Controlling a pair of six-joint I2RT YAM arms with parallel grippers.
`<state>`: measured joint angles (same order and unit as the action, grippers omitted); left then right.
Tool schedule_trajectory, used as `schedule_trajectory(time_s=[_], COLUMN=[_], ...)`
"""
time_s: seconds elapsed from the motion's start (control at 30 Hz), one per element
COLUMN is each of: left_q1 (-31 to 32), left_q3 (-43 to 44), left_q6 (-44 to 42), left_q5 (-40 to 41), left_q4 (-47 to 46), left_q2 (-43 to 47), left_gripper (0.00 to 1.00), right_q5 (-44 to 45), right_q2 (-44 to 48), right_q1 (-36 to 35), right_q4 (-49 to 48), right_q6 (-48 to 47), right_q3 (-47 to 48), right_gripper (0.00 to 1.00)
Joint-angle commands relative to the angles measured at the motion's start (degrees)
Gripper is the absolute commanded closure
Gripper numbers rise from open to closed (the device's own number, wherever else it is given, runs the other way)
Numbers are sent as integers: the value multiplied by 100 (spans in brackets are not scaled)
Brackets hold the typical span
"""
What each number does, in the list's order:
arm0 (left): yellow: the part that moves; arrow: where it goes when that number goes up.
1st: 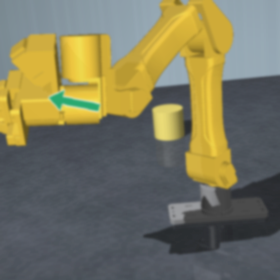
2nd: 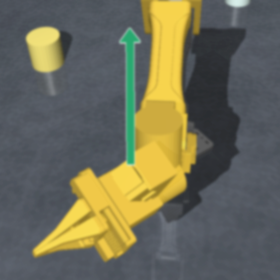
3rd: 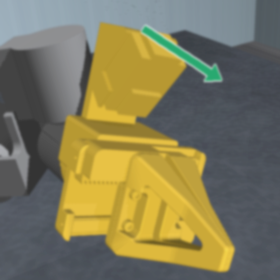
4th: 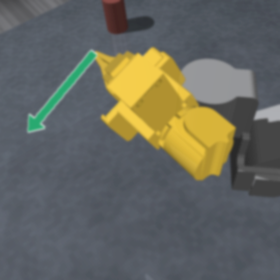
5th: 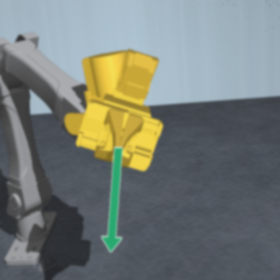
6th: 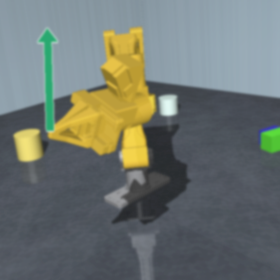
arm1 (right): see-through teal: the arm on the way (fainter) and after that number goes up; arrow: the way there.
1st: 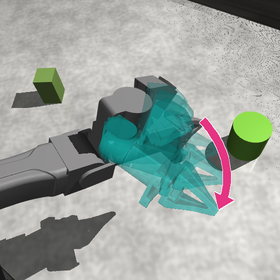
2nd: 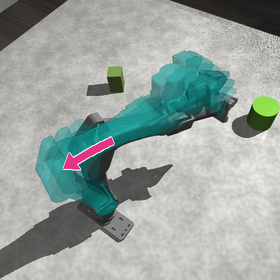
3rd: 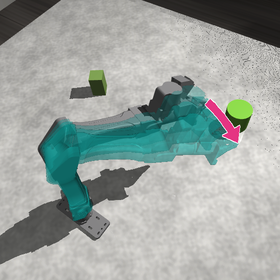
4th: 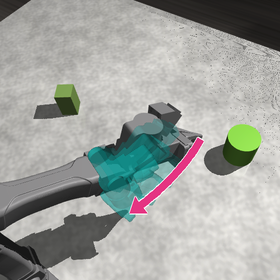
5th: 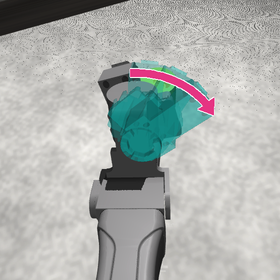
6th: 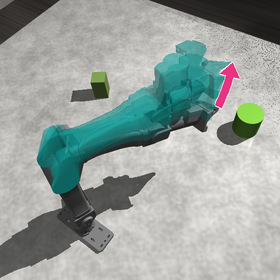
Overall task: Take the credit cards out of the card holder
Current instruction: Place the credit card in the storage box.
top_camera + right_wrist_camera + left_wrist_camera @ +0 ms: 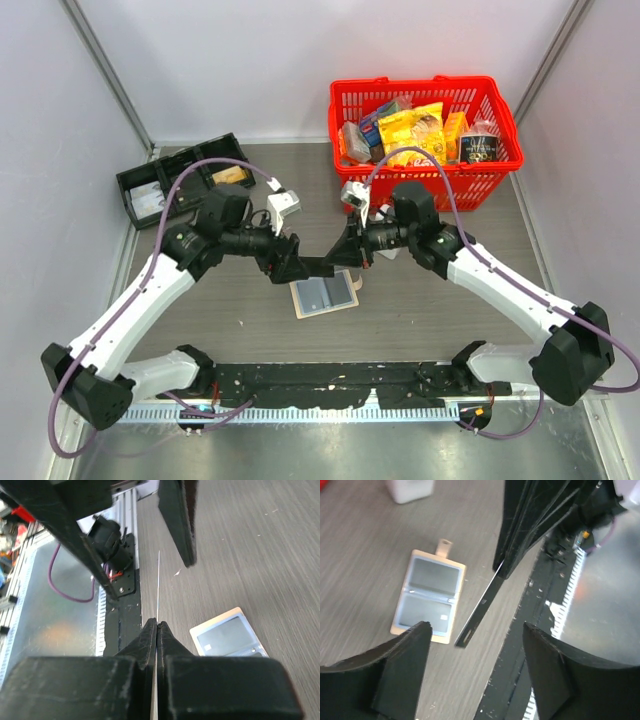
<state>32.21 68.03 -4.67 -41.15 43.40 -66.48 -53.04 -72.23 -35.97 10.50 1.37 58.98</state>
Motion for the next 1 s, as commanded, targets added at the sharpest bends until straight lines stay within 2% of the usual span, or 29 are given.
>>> schedule_trajectory(time_s=[0.0,0.13,0.23,0.3,0.47,0.57,0.7,0.83,0.97], left_q1=[-13,-13,-30,-13,-13,14,163,286,374], left_q3=[-456,-1089,-1721,-2335,-3637,-3884,-3982,-3990,-4060], left_q6=[1361,2467,3495,4225,5720,6170,6451,6583,6803], left_q5=[1615,2793,3366,3560,3614,3508,3517,3675,3850], left_q4=[-1261,-2211,-3027,-3825,-5918,-6658,-7537,-7995,-8206], left_q2=[714,1285,1663,1936,2253,2096,1867,1691,1559], left_gripper=[15,11,9,9,8,8,11,16,25], right_q5=[609,1670,2191,2482,2833,2904,3088,3290,3493], right_q2=[393,542,613,596,254,-89,-344,-503,-529], right_q1=[203,318,318,318,318,240,-6,-174,-235], right_q4=[-2144,-3437,-4273,-5238,-6682,-7385,-7633,-7905,-8020], right_q6=[1801,3094,3887,4606,5750,6330,6551,6753,6859], right_q3=[-615,-1265,-1783,-2055,-2505,-2637,-2664,-2708,-2795], right_gripper=[99,99,99,99,99,99,99,99,99])
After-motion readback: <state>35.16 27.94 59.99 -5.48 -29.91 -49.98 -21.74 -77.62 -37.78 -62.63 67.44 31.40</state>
